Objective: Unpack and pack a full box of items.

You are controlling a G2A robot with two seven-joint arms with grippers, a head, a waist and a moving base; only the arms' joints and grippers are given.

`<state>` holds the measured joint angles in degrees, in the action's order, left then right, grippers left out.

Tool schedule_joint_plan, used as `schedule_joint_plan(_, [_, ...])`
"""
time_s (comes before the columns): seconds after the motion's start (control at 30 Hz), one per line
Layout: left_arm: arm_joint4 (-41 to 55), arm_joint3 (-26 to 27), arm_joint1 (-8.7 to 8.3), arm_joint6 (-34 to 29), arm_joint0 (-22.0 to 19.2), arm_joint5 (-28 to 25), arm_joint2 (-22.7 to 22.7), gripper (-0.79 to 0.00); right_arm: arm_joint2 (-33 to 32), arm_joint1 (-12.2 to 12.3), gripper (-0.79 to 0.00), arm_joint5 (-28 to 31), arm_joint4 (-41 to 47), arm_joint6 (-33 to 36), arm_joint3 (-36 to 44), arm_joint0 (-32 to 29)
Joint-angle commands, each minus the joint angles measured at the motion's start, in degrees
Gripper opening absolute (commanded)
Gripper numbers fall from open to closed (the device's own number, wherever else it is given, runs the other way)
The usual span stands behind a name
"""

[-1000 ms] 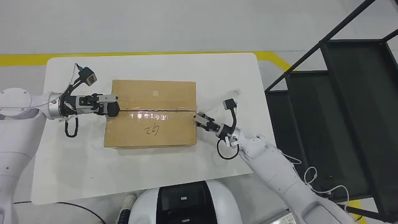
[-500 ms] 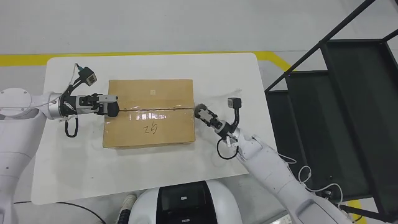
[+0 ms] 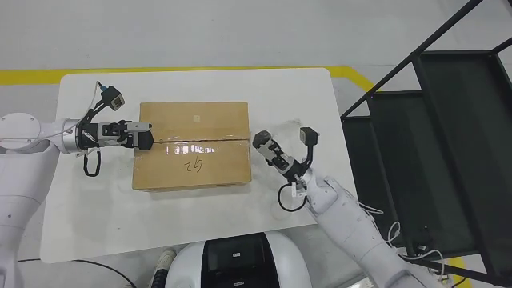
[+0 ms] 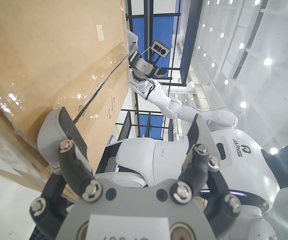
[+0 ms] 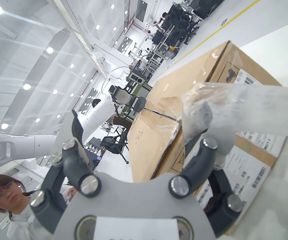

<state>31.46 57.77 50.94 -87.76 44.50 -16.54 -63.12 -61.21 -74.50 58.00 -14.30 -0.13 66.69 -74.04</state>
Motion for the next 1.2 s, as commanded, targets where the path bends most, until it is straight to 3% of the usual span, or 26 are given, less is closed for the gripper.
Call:
schedule_joint_plan(0.0, [0.0, 0.0, 0.0, 0.0, 0.0, 0.0, 0.0, 0.0, -0.22, 0.06, 0.0, 0.0, -1.68, -1.38, 0.71, -0.32])
schedule_joint_plan(0.5, [0.0, 0.0, 0.0, 0.0, 0.0, 0.0, 0.0, 0.0, 3.11, -0.15, 0.0, 0.0, -7.15, -1.78, -0.11, 3.55])
schedule_joint_plan(0.8, [0.0, 0.0, 0.0, 0.0, 0.0, 0.0, 0.0, 0.0, 4.98, -0.59, 0.0, -0.31, -7.13, 1.87, -0.79, 6.52])
schedule_joint_plan(1.17, [0.0, 0.0, 0.0, 0.0, 0.0, 0.0, 0.0, 0.0, 7.31, -1.05, 0.0, -5.51, -3.62, 10.47, -0.55, 10.0])
